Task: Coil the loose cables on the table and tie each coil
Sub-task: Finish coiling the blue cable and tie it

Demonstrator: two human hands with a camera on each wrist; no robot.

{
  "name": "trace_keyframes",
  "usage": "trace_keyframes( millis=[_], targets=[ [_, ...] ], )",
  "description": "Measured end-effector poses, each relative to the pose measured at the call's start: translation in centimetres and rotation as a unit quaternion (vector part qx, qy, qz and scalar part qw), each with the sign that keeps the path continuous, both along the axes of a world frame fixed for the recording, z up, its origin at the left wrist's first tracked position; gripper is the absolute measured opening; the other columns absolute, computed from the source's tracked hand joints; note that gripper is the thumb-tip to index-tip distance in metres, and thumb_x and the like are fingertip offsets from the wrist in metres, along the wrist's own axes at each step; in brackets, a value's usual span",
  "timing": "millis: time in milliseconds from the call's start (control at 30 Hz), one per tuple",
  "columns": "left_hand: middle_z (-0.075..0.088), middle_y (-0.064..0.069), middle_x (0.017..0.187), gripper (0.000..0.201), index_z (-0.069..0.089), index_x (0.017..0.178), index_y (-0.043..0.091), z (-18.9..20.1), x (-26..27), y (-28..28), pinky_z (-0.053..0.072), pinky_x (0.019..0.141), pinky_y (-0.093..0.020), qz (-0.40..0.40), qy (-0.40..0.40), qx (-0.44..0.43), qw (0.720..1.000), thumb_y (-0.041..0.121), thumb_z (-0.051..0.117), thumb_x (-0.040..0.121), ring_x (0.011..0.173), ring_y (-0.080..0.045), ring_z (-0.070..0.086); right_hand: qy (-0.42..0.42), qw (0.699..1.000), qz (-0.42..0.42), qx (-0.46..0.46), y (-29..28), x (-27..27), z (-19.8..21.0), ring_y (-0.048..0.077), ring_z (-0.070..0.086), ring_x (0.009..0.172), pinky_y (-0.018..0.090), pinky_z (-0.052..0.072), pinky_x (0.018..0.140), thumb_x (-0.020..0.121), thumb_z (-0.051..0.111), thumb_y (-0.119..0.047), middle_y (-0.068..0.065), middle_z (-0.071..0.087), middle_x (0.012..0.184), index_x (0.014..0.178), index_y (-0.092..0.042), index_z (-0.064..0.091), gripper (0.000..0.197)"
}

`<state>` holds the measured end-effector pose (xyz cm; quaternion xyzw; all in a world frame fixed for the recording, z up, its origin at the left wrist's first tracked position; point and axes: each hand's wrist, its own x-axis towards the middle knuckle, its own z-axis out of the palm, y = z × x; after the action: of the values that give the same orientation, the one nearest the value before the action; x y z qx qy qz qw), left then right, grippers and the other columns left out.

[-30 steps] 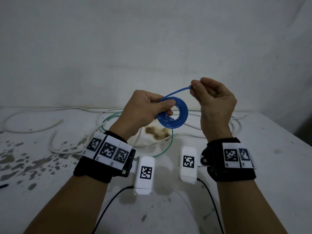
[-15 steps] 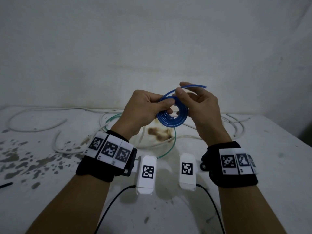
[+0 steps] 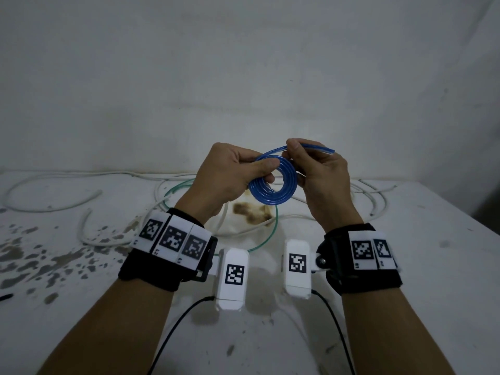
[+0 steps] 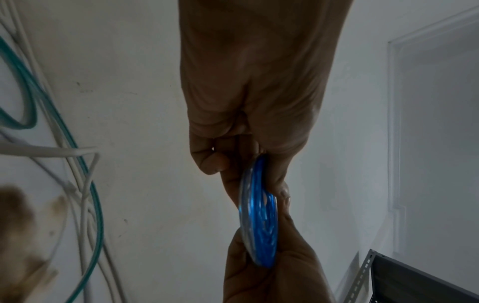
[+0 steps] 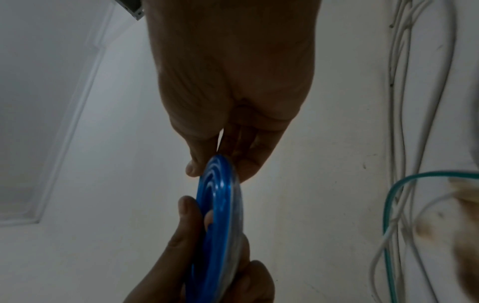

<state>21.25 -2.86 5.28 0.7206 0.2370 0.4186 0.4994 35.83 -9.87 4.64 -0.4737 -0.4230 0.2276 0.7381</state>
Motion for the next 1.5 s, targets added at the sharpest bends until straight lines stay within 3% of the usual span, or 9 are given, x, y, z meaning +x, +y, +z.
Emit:
trace_keyframes(
  millis=[100, 300, 433, 667, 1000, 1100, 1200, 1333, 1500],
  targets=[
    [0.073, -0.001, 0.067, 0.006, 0.077, 0.083, 0.019, 0.3, 0.0, 0.0, 0.059, 0.075, -0.034, 0.01, -0.021, 0.0, 1.0, 0.022, 0.074, 0.086, 0.062, -0.014, 0.067, -0.004, 1.0, 0.007, 0.009, -0.2, 0.0, 0.2, 0.024, 0.07, 0.08, 0.03, 0.056, 0.07, 0.093, 0.067, -0.014, 0.013, 0.07, 0.085, 0.098, -0.005, 0.071, 0.012],
    [0.072, -0.003, 0.066, 0.006, 0.078, 0.083, 0.016, 0.5, -0.4, 0.6, 0.055, 0.062, -0.025, 0.041, -0.067, -0.013, 0.997, 0.02, 0.074, 0.086, 0.056, -0.014, 0.063, -0.046, 0.999, 0.002, 0.026, -0.3, 0.0, 0.2, 0.024, 0.07, 0.076, 0.032, 0.057, 0.063, 0.09, 0.068, -0.008, 0.012, 0.073, 0.081, 0.095, -0.008, 0.074, 0.008],
    [0.072, -0.005, 0.068, 0.006, 0.078, 0.087, 0.015, 0.1, -0.7, 1.3, 0.055, 0.062, -0.029, 0.063, -0.086, -0.026, 0.994, 0.018, 0.073, 0.087, 0.057, -0.018, 0.063, -0.079, 0.997, 0.008, 0.005, -0.1, -0.4, -0.1, 0.024, 0.073, 0.073, 0.031, 0.06, 0.06, 0.088, 0.069, 0.001, 0.009, 0.076, 0.079, 0.094, -0.007, 0.074, 0.011],
    [0.073, -0.002, 0.069, 0.008, 0.077, 0.092, 0.014, 0.3, -1.1, 1.9, 0.056, 0.066, -0.027, 0.119, -0.155, -0.047, 0.98, 0.02, 0.071, 0.089, 0.058, -0.014, 0.063, -0.006, 0.999, 0.043, -0.021, -0.1, -1.5, 0.1, 0.028, 0.075, 0.078, 0.028, 0.059, 0.063, 0.083, 0.073, 0.001, 0.014, 0.075, 0.081, 0.085, 0.003, 0.072, 0.003],
    [0.074, -0.001, 0.071, 0.01, 0.077, 0.092, 0.017, -0.1, -0.3, 1.6, 0.056, 0.068, -0.026, 0.149, -0.21, -0.065, 0.964, 0.024, 0.071, 0.089, 0.06, -0.013, 0.065, 0.096, 0.994, 0.028, -0.034, 0.5, -3.5, 0.3, 0.023, 0.075, 0.079, 0.024, 0.058, 0.063, 0.083, 0.077, -0.011, 0.016, 0.076, 0.083, 0.087, -0.001, 0.072, 0.012],
    [0.074, -0.001, 0.074, 0.01, 0.077, 0.092, 0.018, -0.2, -0.3, 1.8, 0.056, 0.07, -0.029, 0.149, -0.234, -0.085, 0.957, 0.024, 0.069, 0.091, 0.062, -0.013, 0.065, 0.166, 0.985, 0.044, -0.026, 0.9, -4.4, 0.1, 0.025, 0.075, 0.086, 0.029, 0.06, 0.07, 0.085, 0.076, -0.013, 0.017, 0.076, 0.091, 0.093, 0.0, 0.071, 0.016],
    [0.075, -0.002, 0.077, 0.01, 0.077, 0.088, 0.02, -0.3, -0.3, 1.8, 0.058, 0.082, -0.039, 0.146, -0.256, -0.115, 0.949, 0.024, 0.068, 0.092, 0.066, -0.016, 0.066, 0.22, 0.972, 0.08, -0.024, 1.0, -5.1, 0.1, 0.029, 0.074, 0.093, 0.037, 0.061, 0.079, 0.087, 0.073, -0.013, 0.013, 0.076, 0.096, 0.099, -0.003, 0.071, 0.015],
    [0.077, -0.003, 0.084, 0.013, 0.077, 0.086, 0.022, -0.2, -0.4, 1.9, 0.056, 0.093, -0.041, 0.139, -0.263, -0.135, 0.945, 0.026, 0.067, 0.092, 0.081, -0.018, 0.072, 0.197, 0.976, 0.095, 0.0, 1.1, -6.2, -0.2, 0.029, 0.073, 0.095, 0.039, 0.061, 0.082, 0.086, 0.074, -0.008, 0.015, 0.076, 0.098, 0.115, -0.009, 0.066, 0.031],
    [0.077, -0.007, 0.091, 0.018, 0.077, 0.096, 0.013, -0.7, -1.0, 1.7, 0.059, 0.083, -0.034, 0.1, -0.195, -0.143, 0.965, 0.028, 0.067, 0.092, 0.09, -0.02, 0.074, 0.182, 0.983, 0.019, 0.023, 0.9, -6.1, -0.1, 0.025, 0.075, 0.085, 0.03, 0.06, 0.073, 0.082, 0.076, 0.001, 0.016, 0.076, 0.089, 0.105, -0.004, 0.069, 0.025]
  ],
)
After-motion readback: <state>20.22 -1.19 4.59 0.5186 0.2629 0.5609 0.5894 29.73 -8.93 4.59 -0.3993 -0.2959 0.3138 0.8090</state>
